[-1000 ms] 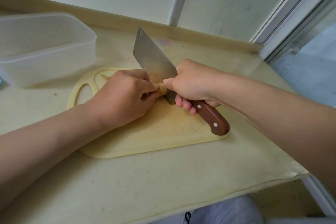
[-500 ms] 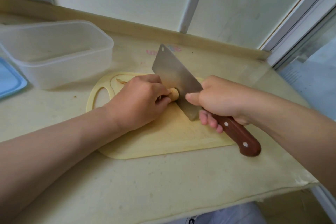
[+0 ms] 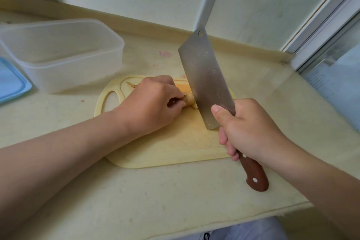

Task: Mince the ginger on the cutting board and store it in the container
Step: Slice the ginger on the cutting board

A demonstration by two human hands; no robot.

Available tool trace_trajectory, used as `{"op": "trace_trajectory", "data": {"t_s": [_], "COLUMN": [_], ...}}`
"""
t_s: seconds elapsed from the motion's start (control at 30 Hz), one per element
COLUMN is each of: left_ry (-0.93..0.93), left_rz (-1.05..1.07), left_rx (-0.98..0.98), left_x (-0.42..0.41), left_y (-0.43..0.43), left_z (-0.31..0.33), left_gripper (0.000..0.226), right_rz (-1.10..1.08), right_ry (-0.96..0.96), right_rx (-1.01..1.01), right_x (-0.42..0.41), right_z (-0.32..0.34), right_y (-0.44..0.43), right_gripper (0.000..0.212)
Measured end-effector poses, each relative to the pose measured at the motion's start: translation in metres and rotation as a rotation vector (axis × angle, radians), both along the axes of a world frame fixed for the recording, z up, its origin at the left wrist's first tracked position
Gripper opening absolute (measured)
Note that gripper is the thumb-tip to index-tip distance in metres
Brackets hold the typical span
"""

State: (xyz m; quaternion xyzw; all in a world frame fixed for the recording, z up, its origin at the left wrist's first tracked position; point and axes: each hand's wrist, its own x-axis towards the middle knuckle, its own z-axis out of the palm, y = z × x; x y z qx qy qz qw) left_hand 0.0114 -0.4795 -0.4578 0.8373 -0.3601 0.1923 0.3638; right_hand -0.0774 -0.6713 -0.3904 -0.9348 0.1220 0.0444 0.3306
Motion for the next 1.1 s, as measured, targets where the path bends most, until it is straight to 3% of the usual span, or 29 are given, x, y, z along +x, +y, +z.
{"op": "trace_trajectory", "data": {"t_s": [0.43,0.83,0.97,1.1], "left_ry": [-0.007,-0.042,-0.082,-0.078], "left_rz": [-0.002,-0.028,-0.047,-0.014], "left_rx": [0.022,0.009,-0.010,-0.008], "left_x": [-0.001,0.000,-0.004,0.000], "left_y": [-0.001,-0.004,-0.005,-0.002], "left_z": [0.002,0.004,0.003,0.001], "left_gripper": [0.022,0.023,0.035,0.034], "right_rz": [0.009,0.059,0.087,0.087], "right_ry": [0.147,0.278,0.305,0.270], "right_rx": [-0.014,-0.038,-0.027,-0.031], "right_x": [0.008,0.040,0.062,0.066], "right_z": [0.013,0.029,0.027,0.023], "right_y": [-0.010,0.008,0.021,0.020], "right_gripper": [0.062,0.038,0.027,0.032]}}
